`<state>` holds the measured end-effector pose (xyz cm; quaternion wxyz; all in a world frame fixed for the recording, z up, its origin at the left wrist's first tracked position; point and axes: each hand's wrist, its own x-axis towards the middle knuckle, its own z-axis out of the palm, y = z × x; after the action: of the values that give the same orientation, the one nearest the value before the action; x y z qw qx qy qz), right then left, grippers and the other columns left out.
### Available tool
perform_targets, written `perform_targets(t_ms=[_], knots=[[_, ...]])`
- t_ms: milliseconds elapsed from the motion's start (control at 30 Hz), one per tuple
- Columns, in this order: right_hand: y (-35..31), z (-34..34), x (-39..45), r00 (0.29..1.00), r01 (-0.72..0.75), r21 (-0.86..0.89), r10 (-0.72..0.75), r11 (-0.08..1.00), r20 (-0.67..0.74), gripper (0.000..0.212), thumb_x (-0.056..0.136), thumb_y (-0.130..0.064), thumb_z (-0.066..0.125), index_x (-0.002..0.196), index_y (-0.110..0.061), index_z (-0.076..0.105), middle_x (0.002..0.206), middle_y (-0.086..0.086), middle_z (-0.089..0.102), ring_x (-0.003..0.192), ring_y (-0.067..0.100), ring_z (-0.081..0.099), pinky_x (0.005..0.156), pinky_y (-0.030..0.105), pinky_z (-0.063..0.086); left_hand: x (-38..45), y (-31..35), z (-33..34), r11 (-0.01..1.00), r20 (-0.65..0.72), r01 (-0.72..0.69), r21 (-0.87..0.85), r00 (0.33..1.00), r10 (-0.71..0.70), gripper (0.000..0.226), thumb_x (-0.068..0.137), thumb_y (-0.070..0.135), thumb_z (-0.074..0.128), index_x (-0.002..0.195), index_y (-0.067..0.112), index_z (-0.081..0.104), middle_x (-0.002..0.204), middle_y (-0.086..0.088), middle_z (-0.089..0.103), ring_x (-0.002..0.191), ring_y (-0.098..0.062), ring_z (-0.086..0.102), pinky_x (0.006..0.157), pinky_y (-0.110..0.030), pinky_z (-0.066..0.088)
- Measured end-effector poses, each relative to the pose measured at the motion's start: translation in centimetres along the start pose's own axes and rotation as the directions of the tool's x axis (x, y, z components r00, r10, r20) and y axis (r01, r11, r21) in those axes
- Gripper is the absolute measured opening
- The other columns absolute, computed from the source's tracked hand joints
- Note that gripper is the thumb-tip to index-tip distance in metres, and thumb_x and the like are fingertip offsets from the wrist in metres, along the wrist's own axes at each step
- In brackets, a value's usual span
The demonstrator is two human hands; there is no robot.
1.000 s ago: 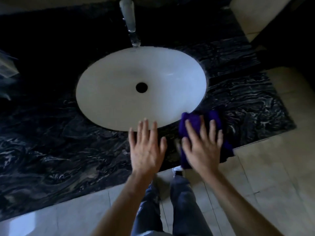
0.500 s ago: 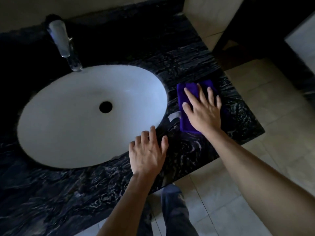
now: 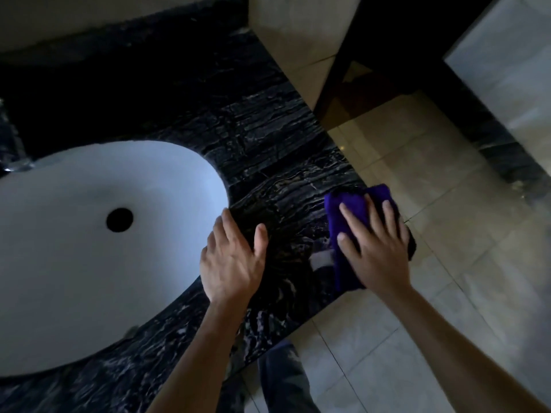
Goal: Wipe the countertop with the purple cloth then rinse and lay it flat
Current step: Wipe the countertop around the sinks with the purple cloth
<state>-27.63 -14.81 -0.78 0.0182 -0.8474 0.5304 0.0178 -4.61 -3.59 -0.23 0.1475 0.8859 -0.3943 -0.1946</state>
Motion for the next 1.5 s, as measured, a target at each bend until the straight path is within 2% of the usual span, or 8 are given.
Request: perform_targets(t_ms=[200,400,533,700,833,1167,1333,1500], knots=[[-5.3,0.1,6.3,0.994,-0.107,0.012,0.107,0.994,0.034,0.064,0.096,-0.061,0.027,0.157,-0.042,0.024,0.168,0.012,0.023,0.152,0.043,0.018,0.120,0.062,0.017,-0.1,0.4,0.0,0.999,-0.023,0.020,-0.025,1.000,-0.021,0.092,0.092,0.074,0.003,0.156,0.012,0.023,0.156,-0.011,0.043,0.133,-0.033,0.053,0.103,-0.047,0.047],[-14.7,0.0,3.9,0.929,0.358,0.059,-0.362,0.932,0.072,0.066,0.097,-0.060,0.036,0.158,-0.044,0.018,0.170,0.009,0.014,0.156,0.041,0.007,0.122,0.062,0.012,-0.4,-0.1,-0.8,0.973,-0.049,0.077,-0.220,0.995,-0.090,0.082,0.086,0.075,0.011,0.154,0.029,0.017,0.133,-0.014,0.064,0.111,-0.038,0.065,0.088,-0.046,0.049],[-11.9,-0.2,-3.6,0.850,0.512,0.151,-0.524,0.846,0.054,0.056,0.099,-0.059,0.043,0.153,-0.044,0.036,0.167,0.003,0.029,0.155,0.038,0.017,0.122,0.060,0.020,-1.3,-1.5,-2.0,0.899,-0.079,0.092,-0.428,0.987,-0.139,0.068,0.089,0.071,0.025,0.148,0.037,0.023,0.130,-0.001,0.067,0.113,-0.026,0.066,0.094,-0.048,0.052],[-2.9,-0.4,-0.7,0.973,0.219,0.040,-0.221,0.975,0.066,0.056,0.100,-0.064,0.032,0.153,-0.047,0.034,0.163,0.012,0.035,0.153,0.040,0.022,0.119,0.061,0.024,-1.6,-3.0,-1.8,0.948,-0.067,0.051,-0.315,0.995,-0.075,0.071,0.090,0.075,0.019,0.142,0.029,0.036,0.128,-0.001,0.069,0.109,-0.030,0.068,0.087,-0.043,0.053],[-5.2,-0.3,7.0,0.998,0.020,-0.008,-0.020,1.000,0.064,0.064,0.094,-0.064,0.031,0.156,-0.048,0.026,0.168,0.010,0.022,0.153,0.044,0.015,0.119,0.064,0.019,-0.9,-1.8,-2.0,0.898,-0.080,0.093,-0.429,0.987,-0.141,0.067,0.091,0.075,0.023,0.145,0.035,0.032,0.134,0.002,0.066,0.118,-0.021,0.066,0.093,-0.047,0.055],[-14.8,-0.6,-2.7,0.838,0.516,0.147,-0.533,0.844,0.119,0.062,0.098,-0.057,0.040,0.157,-0.040,0.027,0.168,0.002,0.025,0.156,0.038,0.013,0.119,0.065,0.021,-0.9,-1.6,-2.4,0.887,-0.050,0.154,-0.436,0.980,-0.194,0.066,0.089,0.073,0.021,0.147,0.041,0.026,0.139,0.001,0.062,0.118,-0.028,0.063,0.096,-0.048,0.052],[-11.9,-0.6,-3.6,0.839,0.501,0.172,-0.525,0.848,0.143,0.052,0.097,-0.066,0.044,0.146,-0.050,0.044,0.165,-0.003,0.033,0.155,0.032,0.023,0.116,0.062,0.029,-0.5,-1.6,-2.1,0.938,0.008,0.122,-0.326,0.992,-0.127,0.067,0.089,0.075,0.014,0.148,0.043,0.021,0.146,0.006,0.056,0.124,-0.024,0.061,0.097,-0.045,0.052],[-14.8,-0.1,9.1,0.893,0.440,0.084,-0.445,0.894,0.062,0.062,0.096,-0.068,0.036,0.155,-0.052,0.023,0.169,0.002,0.022,0.155,0.036,0.017,0.122,0.059,0.015,0.8,-1.3,-1.8,0.960,0.052,0.158,-0.230,0.987,-0.150,0.062,0.097,0.065,0.017,0.150,0.034,0.024,0.146,0.006,0.055,0.130,-0.021,0.055,0.092,-0.042,0.050]])
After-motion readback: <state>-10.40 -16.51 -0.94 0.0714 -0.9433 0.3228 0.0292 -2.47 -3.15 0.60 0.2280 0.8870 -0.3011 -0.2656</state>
